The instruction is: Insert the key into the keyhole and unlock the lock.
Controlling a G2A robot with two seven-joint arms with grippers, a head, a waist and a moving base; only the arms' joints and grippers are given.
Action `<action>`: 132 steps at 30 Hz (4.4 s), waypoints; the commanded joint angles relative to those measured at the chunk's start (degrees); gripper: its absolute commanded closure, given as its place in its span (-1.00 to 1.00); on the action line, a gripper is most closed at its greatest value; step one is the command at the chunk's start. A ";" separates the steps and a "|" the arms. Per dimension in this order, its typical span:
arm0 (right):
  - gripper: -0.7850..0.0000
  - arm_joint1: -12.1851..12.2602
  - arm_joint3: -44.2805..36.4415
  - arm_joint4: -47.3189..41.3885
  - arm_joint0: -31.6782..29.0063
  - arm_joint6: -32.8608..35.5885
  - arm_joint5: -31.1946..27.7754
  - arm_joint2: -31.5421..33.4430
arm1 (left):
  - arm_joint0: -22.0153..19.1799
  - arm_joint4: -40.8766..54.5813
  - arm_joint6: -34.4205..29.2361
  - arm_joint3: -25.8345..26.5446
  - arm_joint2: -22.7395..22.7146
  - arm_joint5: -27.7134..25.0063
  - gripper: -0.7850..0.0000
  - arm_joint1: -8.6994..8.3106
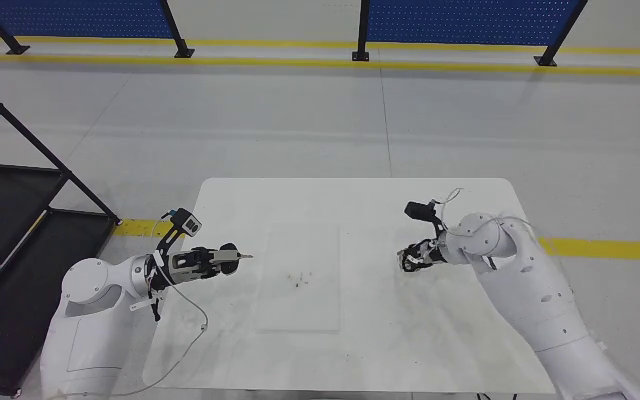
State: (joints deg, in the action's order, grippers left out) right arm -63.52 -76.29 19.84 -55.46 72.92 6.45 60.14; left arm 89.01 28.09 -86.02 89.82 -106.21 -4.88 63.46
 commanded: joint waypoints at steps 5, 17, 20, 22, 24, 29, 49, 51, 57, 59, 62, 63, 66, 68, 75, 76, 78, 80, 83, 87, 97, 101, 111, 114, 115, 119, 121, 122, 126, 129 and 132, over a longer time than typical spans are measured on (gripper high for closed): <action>1.00 1.06 1.37 -20.68 -9.27 -4.47 -11.05 9.82 | 0.00 0.00 0.00 0.00 0.00 0.00 1.00 0.00; 1.00 1.39 1.36 -35.04 -16.37 -5.88 -17.88 13.97 | 0.00 0.00 0.00 0.00 0.00 0.00 1.00 0.00; 1.00 1.39 1.36 -35.04 -16.37 -5.88 -17.88 13.97 | 0.00 0.00 0.00 0.00 0.00 0.00 1.00 0.00; 1.00 1.39 1.36 -35.04 -16.37 -5.88 -17.88 13.97 | 0.00 0.00 0.00 0.00 0.00 0.00 1.00 0.00; 1.00 1.39 1.36 -35.04 -16.37 -5.88 -17.88 13.97 | 0.00 0.00 0.00 0.00 0.00 0.00 1.00 0.00; 1.00 1.35 1.07 -35.24 -16.70 -6.48 -17.99 13.82 | 0.00 0.00 0.00 0.00 0.00 0.00 1.00 0.00; 1.00 1.26 -14.42 -45.42 -28.09 -8.90 -20.14 11.33 | 0.71 1.78 9.32 3.37 17.52 -7.36 1.00 1.51; 1.00 1.19 -15.25 -45.47 -28.27 -9.18 -20.12 10.64 | 0.99 2.22 9.68 3.49 18.48 -7.88 1.00 1.56; 1.00 1.08 -16.83 -45.07 -28.25 -9.96 -19.75 8.99 | 1.38 2.25 10.31 3.50 20.67 -9.03 1.00 1.53; 1.00 1.06 -17.31 -44.62 -28.14 -10.30 -19.76 8.52 | 1.41 2.46 9.97 3.47 21.55 -9.05 1.00 1.51; 1.00 1.03 -17.81 -44.07 -28.00 -11.16 -19.75 8.02 | 1.40 2.25 9.75 3.26 22.70 -9.16 1.00 1.45; 1.00 1.01 -17.92 -44.02 -27.93 -11.38 -19.66 7.85 | 1.40 2.12 9.93 3.19 23.01 -9.19 1.00 1.44; 1.00 0.98 -17.96 -44.03 -27.79 -11.98 -19.59 7.65 | 1.28 2.02 9.96 3.13 23.59 -8.78 1.00 1.38; 1.00 0.98 -17.96 -44.03 -27.79 -11.98 -19.59 7.65 | 1.28 2.02 9.96 3.13 23.59 -8.78 1.00 1.38; 1.00 0.98 -17.96 -44.03 -27.79 -11.98 -19.59 7.65 | 1.28 2.02 9.96 3.13 23.59 -8.78 1.00 1.38; 1.00 0.98 -17.96 -44.03 -27.79 -11.98 -19.59 7.65 | 1.28 2.02 9.96 3.13 23.59 -8.78 1.00 1.38; 1.00 0.98 -17.96 -44.03 -27.79 -11.98 -19.59 7.65 | 1.28 2.02 9.96 3.13 23.59 -8.78 1.00 1.38; 1.00 0.98 -17.96 -44.03 -27.79 -11.98 -19.59 7.65 | 1.34 1.80 11.64 3.48 24.18 -8.59 1.00 1.46; 1.00 0.98 -17.96 -44.03 -27.79 -11.98 -19.59 7.65 | 0.74 -2.77 14.98 3.94 26.24 -9.71 1.00 1.56; 1.00 0.98 -17.96 -44.03 -27.79 -11.98 -19.59 7.65 | -0.66 -6.32 20.04 3.99 29.33 -10.79 1.00 1.94; 1.00 0.98 -17.96 -44.03 -27.79 -11.98 -19.59 7.65 | -1.88 -7.67 25.72 4.10 32.94 -12.69 1.00 2.29; 1.00 0.98 -17.96 -44.03 -27.79 -11.98 -19.59 7.65 | -1.55 -7.82 26.05 4.75 33.06 -12.58 1.00 2.11; 1.00 0.98 -17.96 -44.03 -27.79 -11.98 -19.59 7.65 | -1.88 -7.45 27.13 5.02 33.90 -12.58 1.00 1.88; 1.00 0.98 -17.96 -44.03 -27.79 -11.98 -19.59 7.65 | -2.04 -7.40 27.32 4.84 34.15 -12.72 1.00 1.81; 1.00 0.98 -17.96 -44.03 -27.79 -11.98 -19.59 7.65 | -2.10 -7.45 27.40 4.76 34.25 -12.68 1.00 1.79; 1.00 0.98 -17.96 -44.03 -27.79 -11.98 -19.59 7.65 | -2.38 -7.39 27.56 4.51 34.68 -12.65 1.00 1.71; 1.00 0.98 -17.96 -44.03 -27.79 -11.98 -19.59 7.65 | -2.55 -7.37 27.69 4.36 34.87 -12.61 1.00 1.68; 1.00 0.98 -17.96 -44.03 -27.79 -11.98 -19.59 7.65 | -2.63 -7.35 27.74 4.28 34.96 -12.65 1.00 1.66; 1.00 0.98 -17.96 -44.03 -27.79 -11.98 -19.59 7.65 | -2.93 -7.16 27.94 3.95 35.34 -12.74 1.00 1.60; 1.00 0.98 -17.96 -44.03 -27.79 -11.98 -19.59 7.65 | -3.13 -6.92 27.87 3.88 35.69 -12.76 1.00 1.56; 1.00 0.98 -17.96 -44.03 -27.79 -11.98 -19.59 7.65 | -3.31 -7.05 27.88 3.82 35.91 -12.70 1.00 1.48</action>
State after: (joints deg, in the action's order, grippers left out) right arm -62.54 -94.25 -24.20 -83.25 60.94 -13.14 67.79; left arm 85.76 21.17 -58.14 93.64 -70.40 -17.63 64.97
